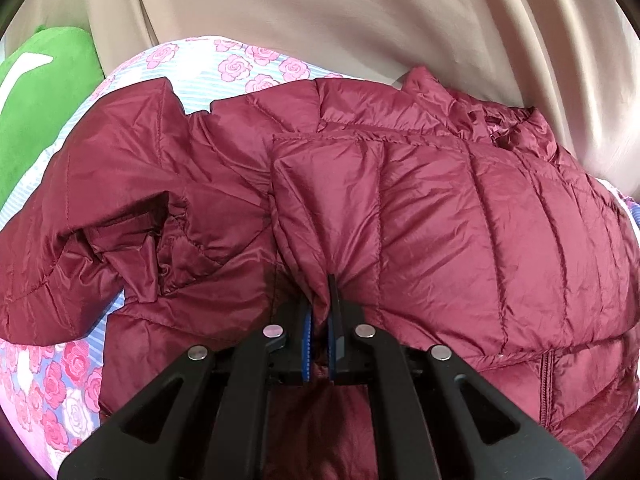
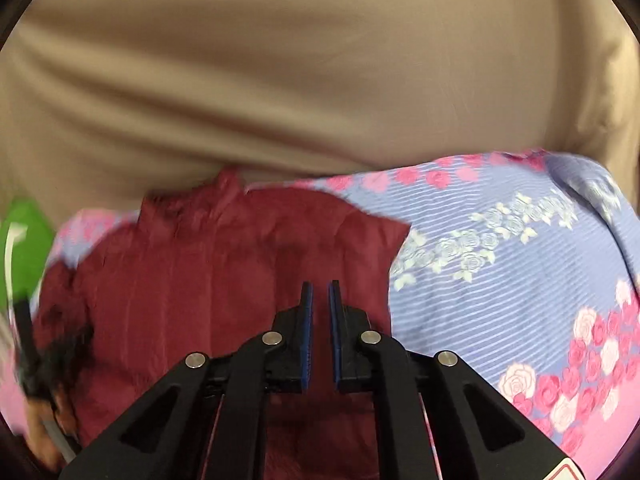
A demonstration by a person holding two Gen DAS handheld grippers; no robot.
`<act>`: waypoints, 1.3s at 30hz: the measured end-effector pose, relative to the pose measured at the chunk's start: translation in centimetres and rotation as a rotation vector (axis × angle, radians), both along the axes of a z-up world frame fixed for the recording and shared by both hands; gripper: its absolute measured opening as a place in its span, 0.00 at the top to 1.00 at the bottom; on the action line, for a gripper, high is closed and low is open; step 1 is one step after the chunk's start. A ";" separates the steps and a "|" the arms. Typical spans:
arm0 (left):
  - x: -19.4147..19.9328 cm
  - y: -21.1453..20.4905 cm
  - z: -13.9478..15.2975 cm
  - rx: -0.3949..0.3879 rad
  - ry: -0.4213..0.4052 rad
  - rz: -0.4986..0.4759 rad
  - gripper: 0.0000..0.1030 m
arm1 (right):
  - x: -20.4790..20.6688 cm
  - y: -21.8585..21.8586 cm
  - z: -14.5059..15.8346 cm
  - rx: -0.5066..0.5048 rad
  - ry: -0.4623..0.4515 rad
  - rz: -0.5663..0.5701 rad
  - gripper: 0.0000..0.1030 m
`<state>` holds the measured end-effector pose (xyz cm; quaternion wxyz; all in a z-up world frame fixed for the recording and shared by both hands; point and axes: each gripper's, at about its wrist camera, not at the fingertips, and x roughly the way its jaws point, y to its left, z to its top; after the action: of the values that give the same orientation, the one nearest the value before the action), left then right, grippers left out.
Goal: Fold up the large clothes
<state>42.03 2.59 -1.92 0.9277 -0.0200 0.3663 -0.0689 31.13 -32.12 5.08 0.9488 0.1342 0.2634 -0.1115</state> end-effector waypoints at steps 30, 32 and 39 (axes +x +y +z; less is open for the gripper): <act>-0.2 -1.6 0.2 0.077 -0.013 -0.019 0.83 | 2.1 -2.4 -7.5 -0.169 0.282 0.002 1.00; -0.2 -1.8 0.2 0.088 -0.013 -0.012 0.82 | 1.1 -2.6 -7.7 -0.156 0.270 -0.021 1.00; -3.1 1.1 2.0 0.001 -0.010 0.023 0.45 | -4.3 1.9 -5.4 -0.131 0.231 0.084 0.97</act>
<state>38.95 3.65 0.04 0.9302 -0.0232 0.3616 -0.0581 26.88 -30.21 -0.33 0.9228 0.0470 0.3682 -0.1036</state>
